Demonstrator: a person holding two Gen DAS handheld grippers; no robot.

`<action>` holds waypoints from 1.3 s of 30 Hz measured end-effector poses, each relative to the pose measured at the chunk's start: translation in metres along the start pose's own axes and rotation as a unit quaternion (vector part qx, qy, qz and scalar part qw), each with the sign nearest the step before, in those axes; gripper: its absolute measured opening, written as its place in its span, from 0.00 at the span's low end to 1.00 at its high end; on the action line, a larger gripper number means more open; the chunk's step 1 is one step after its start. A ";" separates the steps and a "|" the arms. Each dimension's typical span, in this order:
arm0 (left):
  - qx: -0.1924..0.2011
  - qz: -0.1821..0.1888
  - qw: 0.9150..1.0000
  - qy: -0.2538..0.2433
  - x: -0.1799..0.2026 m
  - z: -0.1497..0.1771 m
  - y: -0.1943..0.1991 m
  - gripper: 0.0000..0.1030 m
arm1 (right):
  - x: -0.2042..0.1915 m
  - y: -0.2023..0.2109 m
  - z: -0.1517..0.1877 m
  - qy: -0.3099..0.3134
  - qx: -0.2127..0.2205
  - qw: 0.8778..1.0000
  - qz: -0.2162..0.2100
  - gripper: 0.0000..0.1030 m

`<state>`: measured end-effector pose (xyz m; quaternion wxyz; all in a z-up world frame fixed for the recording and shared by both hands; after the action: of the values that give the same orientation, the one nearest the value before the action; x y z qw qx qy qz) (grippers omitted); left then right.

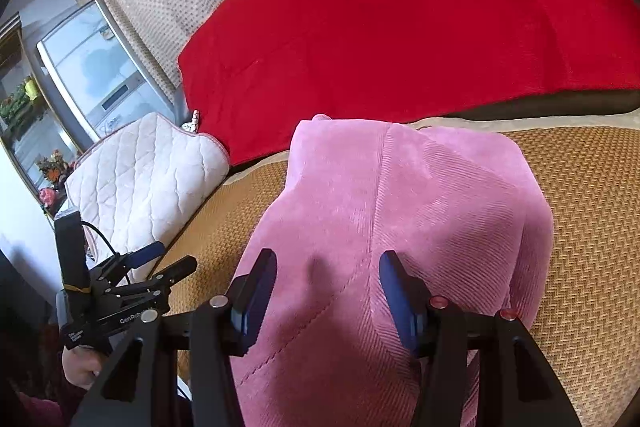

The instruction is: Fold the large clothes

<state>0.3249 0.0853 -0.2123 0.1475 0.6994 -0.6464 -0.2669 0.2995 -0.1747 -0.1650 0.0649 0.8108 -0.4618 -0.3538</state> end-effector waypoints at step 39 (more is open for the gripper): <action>-0.014 0.157 0.987 0.022 0.058 0.008 0.008 0.78 | -0.002 0.026 0.002 0.022 -0.008 1.000 0.018 0.46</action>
<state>0.3152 0.0285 -0.2250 0.2115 0.5924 -0.7412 -0.2343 0.2789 -0.1876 -0.1541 0.0877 0.8094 -0.4717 -0.3385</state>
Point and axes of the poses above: each gripper's, at about its wrist camera, not at the fingertips, and y roughly against the way its jaws point, x to its right, z to its underside, the point moved 5 cm from there along -y, roughly the way its jaws point, and after that the axes turned 10 degrees about x, right-handed, at the moved point
